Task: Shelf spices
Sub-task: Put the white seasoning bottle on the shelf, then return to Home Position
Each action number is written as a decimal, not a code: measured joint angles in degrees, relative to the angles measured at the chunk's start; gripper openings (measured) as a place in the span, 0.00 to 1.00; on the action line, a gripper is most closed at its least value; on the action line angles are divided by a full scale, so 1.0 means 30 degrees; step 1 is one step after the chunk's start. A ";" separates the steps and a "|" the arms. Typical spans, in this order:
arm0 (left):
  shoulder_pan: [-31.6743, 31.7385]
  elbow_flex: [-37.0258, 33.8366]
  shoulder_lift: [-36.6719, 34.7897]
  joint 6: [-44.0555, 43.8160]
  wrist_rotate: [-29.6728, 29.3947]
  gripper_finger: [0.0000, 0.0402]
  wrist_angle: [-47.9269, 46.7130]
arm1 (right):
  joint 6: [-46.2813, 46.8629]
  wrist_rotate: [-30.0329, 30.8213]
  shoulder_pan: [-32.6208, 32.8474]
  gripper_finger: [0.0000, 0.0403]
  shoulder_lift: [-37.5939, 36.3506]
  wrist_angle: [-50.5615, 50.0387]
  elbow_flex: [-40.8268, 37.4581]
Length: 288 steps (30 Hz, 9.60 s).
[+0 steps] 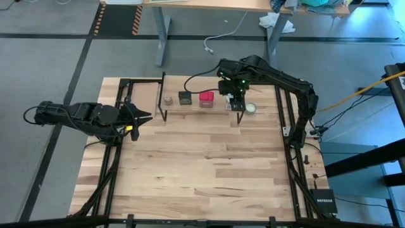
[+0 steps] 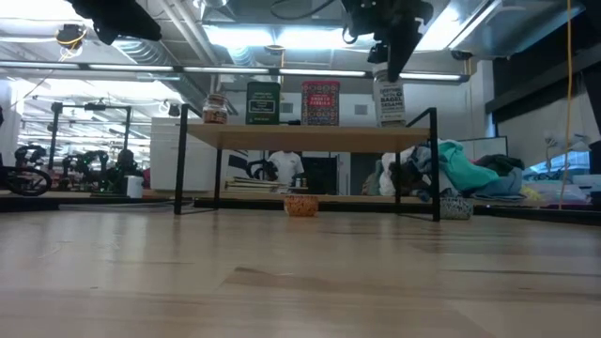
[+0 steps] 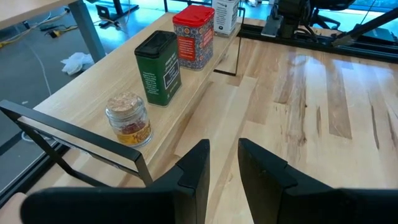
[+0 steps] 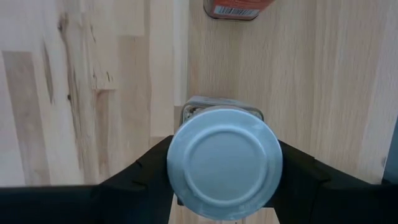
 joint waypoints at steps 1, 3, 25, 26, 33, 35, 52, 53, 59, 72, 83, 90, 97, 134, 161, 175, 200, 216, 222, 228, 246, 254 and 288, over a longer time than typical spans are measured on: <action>-0.0004 0.0000 0.0000 0.0000 -0.0004 0.19 -0.0017 | 0.0000 0.0003 0.0000 0.51 0.0000 0.0043 0.0000; -0.0004 0.0000 0.0000 0.0000 -0.0004 0.19 -0.0022 | 0.0000 0.0007 0.0000 0.51 0.0000 0.0068 -0.0007; -0.0004 0.0000 0.0000 -0.0226 -0.0004 0.19 -0.0408 | 0.2121 0.0525 0.0036 0.86 -0.0015 0.0347 0.0071; -0.0002 0.0000 0.0000 -0.0226 -0.0004 0.19 -0.0403 | 0.2127 0.0604 0.0030 0.84 -0.0015 0.0239 0.0289; -0.0004 0.0000 0.0000 -0.0211 -0.0004 0.19 -0.0408 | 0.2135 0.0965 0.0029 0.76 -0.0036 -0.0376 0.2972; -0.0003 0.0000 0.0000 -0.0204 -0.0005 0.19 -0.0408 | 0.2146 0.1305 0.0036 0.76 -0.0040 -0.0559 0.4023; -0.0003 0.0000 0.0000 0.0053 -0.0018 0.19 -0.0845 | 0.2651 0.1355 0.5502 0.18 -0.0466 0.0277 0.7140; -0.0004 0.0000 0.0000 0.0072 -0.0012 0.19 -0.0851 | 0.2624 0.1369 0.6033 0.10 -0.0445 0.0364 0.7140; -0.0060 -0.0007 -0.0328 0.1375 -0.0032 0.19 0.0219 | 0.3209 0.5571 0.9397 0.02 -0.0242 0.0697 0.6623; -0.2430 0.0000 -0.6273 0.5279 -0.1373 0.01 0.2437 | 0.6442 1.2781 1.3918 0.01 -0.7394 0.0451 0.6518; -0.2416 -0.2076 -1.0695 0.7362 -0.1551 0.00 0.3799 | 0.9731 1.9082 2.0511 0.00 -1.7260 0.4046 -0.5015; -0.2416 -0.3024 -1.0644 0.7571 -0.1505 0.00 0.4392 | 0.5379 2.0337 2.2849 0.00 -2.4862 1.5259 -1.7557; -0.2416 -0.5130 -1.0622 0.8139 -0.0705 0.00 0.6020 | 0.2535 1.4796 2.2906 0.00 -3.0198 2.3728 -2.5486; -0.2317 -0.8673 -1.0644 0.8276 0.0724 0.00 0.9203 | 0.5668 0.3223 1.0888 0.00 -3.4009 2.7878 -3.2924; -0.1432 -1.0205 -1.0652 0.7009 -0.0778 0.00 0.9537 | 0.6885 -0.1312 0.5377 0.00 -3.4046 2.9388 -3.5561; -0.1432 -1.3092 -1.0644 0.8155 0.1345 0.00 1.1782 | 0.6701 -0.2965 0.5373 0.00 -3.4046 2.8765 -3.5991; 0.2844 -1.3078 -1.0526 0.6823 0.5427 0.00 1.0069 | 0.8116 -0.8232 -0.1317 0.00 -3.4046 3.0559 -3.7324; 0.3362 -1.3085 -0.9602 0.3286 0.5552 0.00 1.0047 | 0.8881 -0.5996 -0.1996 0.00 -3.2458 3.0449 -3.7339; 0.3362 -1.3085 -0.9602 0.3286 0.5555 0.00 1.0047 | 0.8881 -0.5989 -0.1996 0.00 -3.2465 3.0505 -3.7354; 0.3347 -1.3092 -0.9602 0.2899 0.5555 0.00 1.0047 | 0.9332 -0.4745 -0.1989 0.00 -3.2465 3.0437 -3.7361; 0.3347 -1.3100 -0.9602 0.3016 0.5555 0.00 1.0040 | 1.0615 -0.4277 -0.1989 0.09 -3.2465 3.0375 -3.7361; 0.3347 -1.3100 -0.9602 0.3016 0.5562 0.00 1.0040 | 1.0615 -0.4283 -0.1989 0.09 -3.2465 3.0376 -3.7361; 0.3347 -1.3107 -0.9602 0.3009 0.5562 0.00 1.0033 | 1.0622 -0.4284 -0.1989 0.09 -3.2465 3.0369 -3.7354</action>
